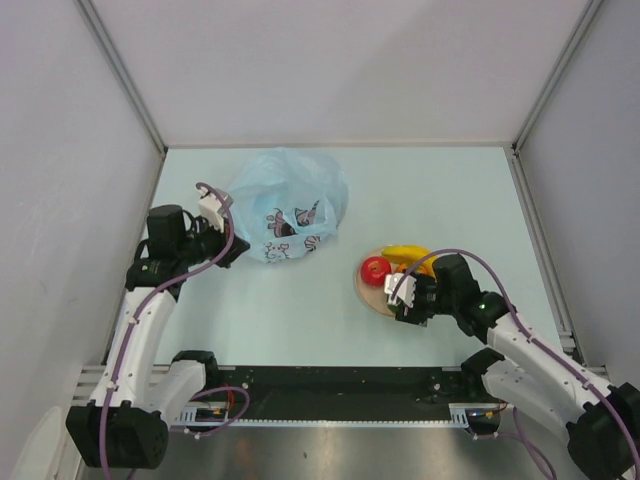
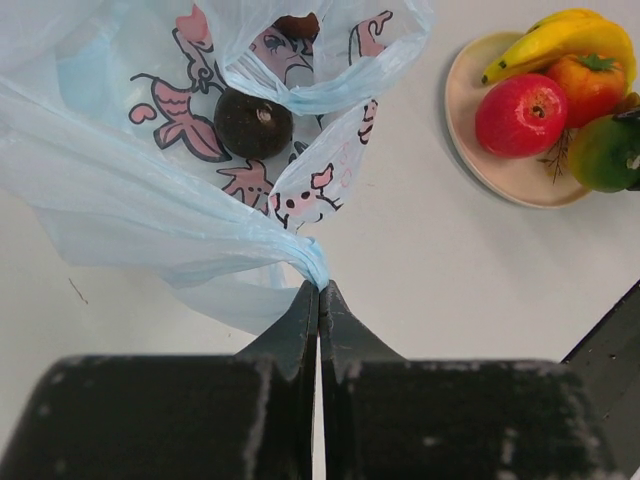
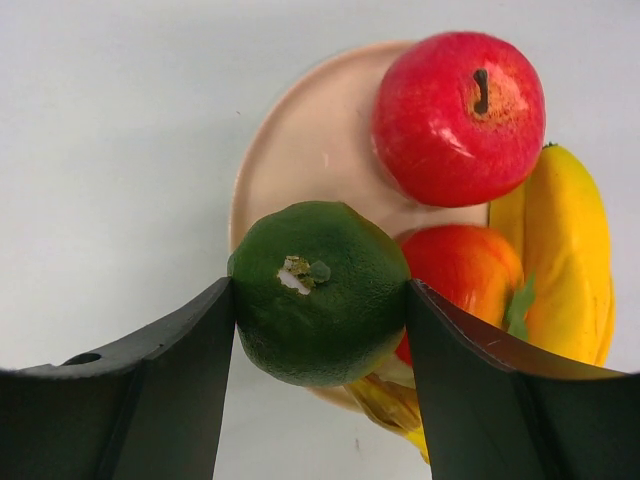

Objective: Take the fake fruits out of the plastic bag
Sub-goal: Place the fake fruit on the plate, then take out the fake fruit from the plastic bag.

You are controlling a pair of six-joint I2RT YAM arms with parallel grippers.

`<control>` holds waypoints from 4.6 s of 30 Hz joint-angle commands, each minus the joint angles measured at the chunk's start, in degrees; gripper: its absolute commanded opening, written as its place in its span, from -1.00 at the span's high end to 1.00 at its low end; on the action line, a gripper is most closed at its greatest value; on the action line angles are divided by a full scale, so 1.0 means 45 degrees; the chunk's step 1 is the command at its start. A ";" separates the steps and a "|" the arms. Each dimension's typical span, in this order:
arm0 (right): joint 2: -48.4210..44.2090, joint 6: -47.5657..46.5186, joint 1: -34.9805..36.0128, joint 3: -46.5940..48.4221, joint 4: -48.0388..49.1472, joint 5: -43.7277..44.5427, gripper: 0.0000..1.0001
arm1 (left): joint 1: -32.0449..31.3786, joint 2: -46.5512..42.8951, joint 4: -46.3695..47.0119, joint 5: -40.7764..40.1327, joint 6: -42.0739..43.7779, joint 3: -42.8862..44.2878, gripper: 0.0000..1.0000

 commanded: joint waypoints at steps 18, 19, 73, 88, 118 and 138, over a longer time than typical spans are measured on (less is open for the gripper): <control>-0.1233 -0.0389 -0.1128 -0.0339 -0.0263 -0.0425 -1.00 | 0.0636 -0.0478 0.0484 0.0465 -0.0212 -0.0273 0.99; -0.1431 -0.0176 -0.1128 -0.0202 -0.0477 -0.0503 -0.99 | 0.0636 -0.0498 0.0483 0.0465 -0.0251 -0.0273 0.99; 0.6475 0.2758 0.2328 0.5600 0.2313 0.0160 0.33 | 0.0265 0.1003 -0.1118 -0.0763 0.1252 0.2949 0.99; 0.8489 0.2541 0.2154 0.5698 0.3291 0.2231 0.52 | 0.0246 0.2529 -0.1197 -0.0492 0.1448 0.4200 0.99; 1.5509 0.8890 0.2894 1.2783 1.0419 0.0492 -0.28 | -0.0828 -0.0868 -0.3539 0.0699 0.2503 0.1956 0.99; 1.7082 0.8187 0.3072 1.3685 0.9696 0.4922 -0.97 | -0.1336 -0.1534 -0.2661 -0.0237 0.3303 -0.0312 0.99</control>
